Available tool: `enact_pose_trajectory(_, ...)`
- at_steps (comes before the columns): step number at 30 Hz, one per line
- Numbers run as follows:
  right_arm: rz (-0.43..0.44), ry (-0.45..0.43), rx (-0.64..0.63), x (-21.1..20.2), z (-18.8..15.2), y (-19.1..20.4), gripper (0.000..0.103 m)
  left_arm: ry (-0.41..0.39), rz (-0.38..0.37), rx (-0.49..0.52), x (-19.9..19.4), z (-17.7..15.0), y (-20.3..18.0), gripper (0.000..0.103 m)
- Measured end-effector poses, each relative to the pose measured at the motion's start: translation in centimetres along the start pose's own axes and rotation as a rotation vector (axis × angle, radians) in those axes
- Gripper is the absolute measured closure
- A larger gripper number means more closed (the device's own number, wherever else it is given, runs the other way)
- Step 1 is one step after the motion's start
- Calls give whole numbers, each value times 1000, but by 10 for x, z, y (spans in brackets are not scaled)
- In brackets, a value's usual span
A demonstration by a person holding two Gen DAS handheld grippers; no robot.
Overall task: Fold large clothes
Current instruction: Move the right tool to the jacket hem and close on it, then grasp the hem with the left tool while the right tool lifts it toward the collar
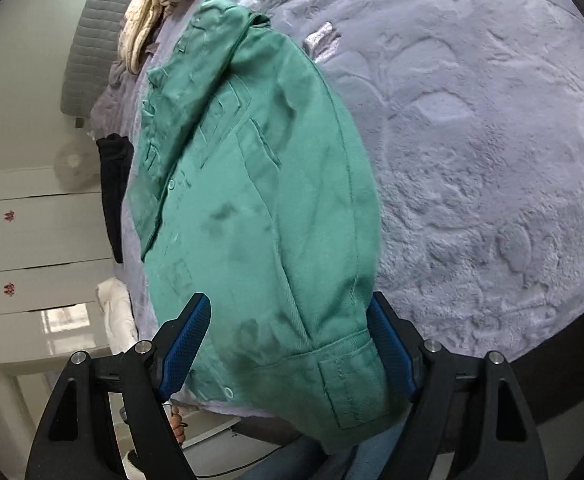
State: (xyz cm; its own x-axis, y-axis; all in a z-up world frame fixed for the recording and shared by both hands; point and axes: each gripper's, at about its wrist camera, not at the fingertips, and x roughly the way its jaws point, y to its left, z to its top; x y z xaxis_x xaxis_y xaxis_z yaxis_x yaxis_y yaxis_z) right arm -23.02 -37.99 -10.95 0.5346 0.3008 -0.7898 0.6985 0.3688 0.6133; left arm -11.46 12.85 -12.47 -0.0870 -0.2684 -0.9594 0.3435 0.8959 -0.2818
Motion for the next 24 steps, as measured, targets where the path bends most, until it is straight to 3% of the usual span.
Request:
enact_pose_trajectory(3,-135,-13,2,2,-1,-11,21,2,5,22,-1,-1,0,1)
enact_pose_trajectory(6,-92,-22,66,0,-3,-23,21,-2,15,23,4,-1,-8,2)
enact_pose_trajectory(8,-55,-11,89,3,-3,-25,22,-15,37,20,2,1,-10,23)
enact_pose_trajectory(9,-34,-2,104,5,-3,-26,30,-22,38,17,0,-10,-13,39)
enact_pose_trajectory(10,-11,13,110,6,-3,-25,40,-31,28,10,-4,-10,-11,61)
enact_pose_trajectory(11,-10,23,106,6,-3,-26,67,-37,-7,-4,-9,-10,-10,74)
enact_pose_trajectory(12,6,36,108,6,-4,-27,79,-33,-77,-35,-14,-10,-5,83)
enact_pose_trajectory(18,336,42,182,-2,1,-8,85,-89,-293,-175,-56,5,4,84)
enact_pose_trajectory(24,555,46,159,3,58,54,86,-253,-375,-254,-113,63,-11,85)
